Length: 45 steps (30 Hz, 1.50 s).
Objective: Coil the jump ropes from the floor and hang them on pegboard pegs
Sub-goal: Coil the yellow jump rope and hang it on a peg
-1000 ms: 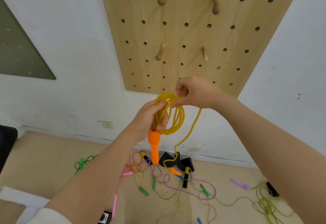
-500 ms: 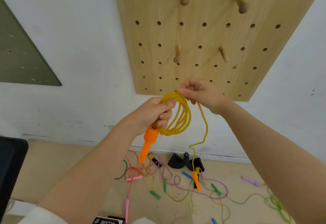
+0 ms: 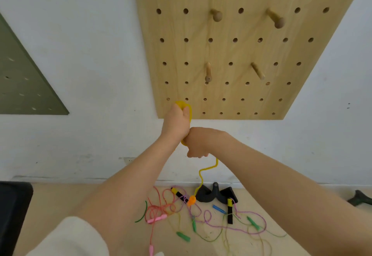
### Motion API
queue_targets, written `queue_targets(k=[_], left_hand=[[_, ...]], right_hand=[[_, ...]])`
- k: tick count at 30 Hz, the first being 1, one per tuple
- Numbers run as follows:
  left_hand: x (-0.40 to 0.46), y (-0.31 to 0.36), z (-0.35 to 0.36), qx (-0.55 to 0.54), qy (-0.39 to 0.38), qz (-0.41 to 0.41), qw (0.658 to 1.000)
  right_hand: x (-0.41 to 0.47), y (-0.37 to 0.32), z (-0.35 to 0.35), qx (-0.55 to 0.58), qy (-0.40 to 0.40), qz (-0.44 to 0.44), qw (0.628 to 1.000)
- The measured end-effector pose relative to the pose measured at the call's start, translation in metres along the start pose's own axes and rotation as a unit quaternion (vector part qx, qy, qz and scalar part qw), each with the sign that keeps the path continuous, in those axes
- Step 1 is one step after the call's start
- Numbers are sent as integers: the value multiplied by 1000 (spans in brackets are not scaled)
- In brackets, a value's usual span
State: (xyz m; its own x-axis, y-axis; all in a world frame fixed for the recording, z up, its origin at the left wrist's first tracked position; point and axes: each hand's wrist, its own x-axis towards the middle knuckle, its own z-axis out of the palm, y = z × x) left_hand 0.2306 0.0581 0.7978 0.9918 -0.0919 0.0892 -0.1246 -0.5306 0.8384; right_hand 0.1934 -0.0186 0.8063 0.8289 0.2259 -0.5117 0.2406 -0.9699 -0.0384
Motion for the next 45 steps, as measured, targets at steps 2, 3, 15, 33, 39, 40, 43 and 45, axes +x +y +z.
queue_targets(k=[2, 3, 15, 33, 39, 40, 43, 45], left_hand=[[-1, -2, -2, 61, 29, 25, 997], [2, -9, -5, 77, 35, 25, 996], [-14, -30, -16, -82, -101, 123, 984], [-27, -9, -67, -265, -227, 62, 935], [-27, -15, -71, -336, -261, -35, 904], [-29, -14, -71, -349, -264, -52, 898], [-33, -12, -68, -345, -265, -89, 896], [-33, -12, -64, -331, -264, -88, 902]], right_hand=[[-12, 2, -16, 108, -43, 15, 993], [-19, 8, -21, 162, -50, 22, 985], [-25, 6, -19, 43, 154, -59, 985], [-34, 20, -40, 223, 243, -75, 941], [-31, 15, -30, 134, 241, -56, 960], [-32, 12, -29, 92, 249, -59, 962], [-35, -2, -28, -2, 279, -88, 956], [-35, -9, -32, -12, 296, -87, 951]])
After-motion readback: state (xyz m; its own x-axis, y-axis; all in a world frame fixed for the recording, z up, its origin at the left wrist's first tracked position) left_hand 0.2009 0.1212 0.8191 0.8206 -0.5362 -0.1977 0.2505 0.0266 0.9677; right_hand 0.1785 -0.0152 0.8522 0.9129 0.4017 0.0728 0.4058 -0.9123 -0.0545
